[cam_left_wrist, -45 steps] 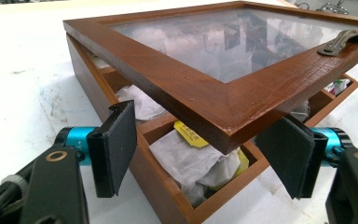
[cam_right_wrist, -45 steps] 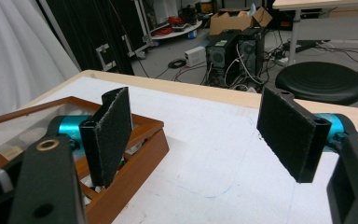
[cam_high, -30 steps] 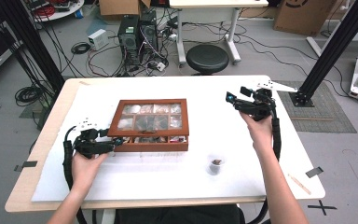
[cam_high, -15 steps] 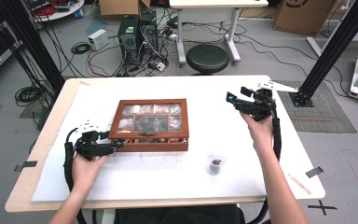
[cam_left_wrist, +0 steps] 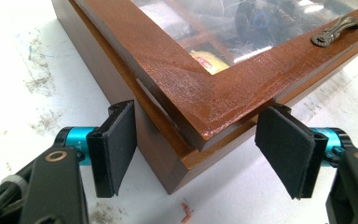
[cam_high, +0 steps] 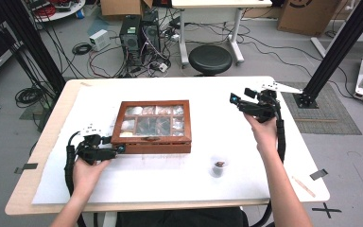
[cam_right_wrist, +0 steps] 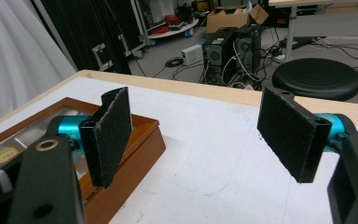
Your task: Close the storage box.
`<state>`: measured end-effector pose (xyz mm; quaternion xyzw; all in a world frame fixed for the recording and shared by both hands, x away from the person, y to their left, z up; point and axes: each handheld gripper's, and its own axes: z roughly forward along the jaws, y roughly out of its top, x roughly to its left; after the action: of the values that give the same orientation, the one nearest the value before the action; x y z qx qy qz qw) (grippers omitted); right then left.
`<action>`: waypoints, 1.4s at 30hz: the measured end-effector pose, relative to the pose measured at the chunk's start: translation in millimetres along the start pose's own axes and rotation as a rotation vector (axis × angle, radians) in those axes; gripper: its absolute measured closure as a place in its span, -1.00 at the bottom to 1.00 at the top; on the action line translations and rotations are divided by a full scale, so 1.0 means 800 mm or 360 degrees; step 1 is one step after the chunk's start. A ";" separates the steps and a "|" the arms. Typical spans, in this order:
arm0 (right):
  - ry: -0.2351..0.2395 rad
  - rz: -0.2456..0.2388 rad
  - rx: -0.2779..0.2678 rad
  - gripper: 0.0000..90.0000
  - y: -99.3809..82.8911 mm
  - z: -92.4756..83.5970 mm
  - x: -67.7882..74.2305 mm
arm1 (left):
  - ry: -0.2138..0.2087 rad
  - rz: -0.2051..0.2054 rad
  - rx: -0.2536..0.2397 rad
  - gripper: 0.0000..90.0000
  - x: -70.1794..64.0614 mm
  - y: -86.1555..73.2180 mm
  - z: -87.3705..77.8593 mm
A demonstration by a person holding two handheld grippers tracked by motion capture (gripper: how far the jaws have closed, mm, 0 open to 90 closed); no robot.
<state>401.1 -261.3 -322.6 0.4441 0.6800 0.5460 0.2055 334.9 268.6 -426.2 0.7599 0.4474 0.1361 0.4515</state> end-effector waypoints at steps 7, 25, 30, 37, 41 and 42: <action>0.0001 -0.0003 0.0002 -0.41 0.000 0.001 -0.001 | -0.0009 0.0001 0.0024 -0.35 0.001 -0.003 0.001; -0.0013 0.0015 0.0011 -0.41 -0.003 0.001 -0.008 | -0.0052 0.0046 0.0035 -0.35 0.001 0.001 -0.015; -0.0016 0.0018 0.0003 -0.41 -0.002 0.000 -0.009 | -0.0045 0.0083 -0.0060 -0.39 0.004 0.016 -0.028; -0.0006 0.0014 0.0011 -0.42 -0.002 0.004 -0.010 | -0.0045 0.0164 -0.0217 -0.41 0.000 0.049 -0.042; -0.0011 0.0005 0.0005 -0.42 -0.001 0.002 -0.010 | -0.0049 0.0209 -0.0303 -0.42 0.001 0.068 -0.044; -0.0011 0.0006 0.0006 -0.43 -0.001 0.002 -0.010 | -0.0058 0.0210 -0.0345 -0.44 0.003 0.076 -0.044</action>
<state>405.8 -266.8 -325.7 0.4476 0.6795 0.5436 0.2059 348.6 278.5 -358.2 0.7369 0.3707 0.1992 0.5290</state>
